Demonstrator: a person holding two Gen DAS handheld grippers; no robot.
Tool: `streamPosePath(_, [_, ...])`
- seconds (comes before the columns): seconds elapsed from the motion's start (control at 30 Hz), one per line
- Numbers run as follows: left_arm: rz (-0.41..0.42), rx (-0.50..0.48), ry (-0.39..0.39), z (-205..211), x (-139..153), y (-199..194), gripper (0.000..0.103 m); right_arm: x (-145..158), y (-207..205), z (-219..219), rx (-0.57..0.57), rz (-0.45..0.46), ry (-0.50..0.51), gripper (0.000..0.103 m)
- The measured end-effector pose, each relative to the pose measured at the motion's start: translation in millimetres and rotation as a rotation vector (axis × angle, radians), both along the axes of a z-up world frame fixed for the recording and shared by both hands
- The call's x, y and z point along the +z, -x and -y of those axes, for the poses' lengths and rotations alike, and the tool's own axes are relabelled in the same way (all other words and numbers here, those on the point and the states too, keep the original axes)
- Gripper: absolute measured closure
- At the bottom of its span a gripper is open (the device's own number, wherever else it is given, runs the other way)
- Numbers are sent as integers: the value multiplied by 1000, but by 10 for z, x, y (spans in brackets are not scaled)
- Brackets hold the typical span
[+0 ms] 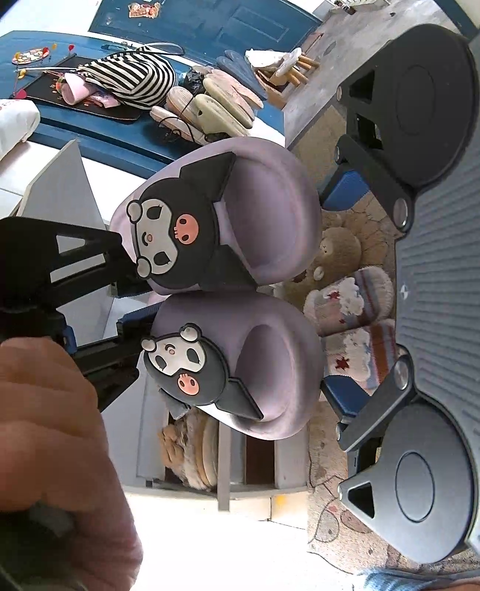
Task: Organize scattered shoes
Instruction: 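Carry the slides up into the cabinet's upper shelf with the left tool, then lower the slides onto the shelf and open the left tool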
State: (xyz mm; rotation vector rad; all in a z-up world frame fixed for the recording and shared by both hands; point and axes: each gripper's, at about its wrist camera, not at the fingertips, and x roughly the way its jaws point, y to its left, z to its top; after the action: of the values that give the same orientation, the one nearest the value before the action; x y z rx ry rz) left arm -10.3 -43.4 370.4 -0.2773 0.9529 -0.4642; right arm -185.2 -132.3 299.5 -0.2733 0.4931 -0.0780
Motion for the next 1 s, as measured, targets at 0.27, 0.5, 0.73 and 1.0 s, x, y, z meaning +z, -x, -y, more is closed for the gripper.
streamPosePath(0.27, [-63,17,4,204,-19,-425,90,86,-337,260,59,-53,11,6])
streamPosePath(0.5, [-137,43,13,307,-74,-867,99,202,-739,486,157,-86,26,0])
streamPosePath(0.73, [-158,59,-5,419,-185,-1251,99,295,-1273,733,255,-170,-73,0])
streamPosePath(1.0, [-196,65,15,542,-340,-1637,99,318,-1571,954,284,-180,-104,0])
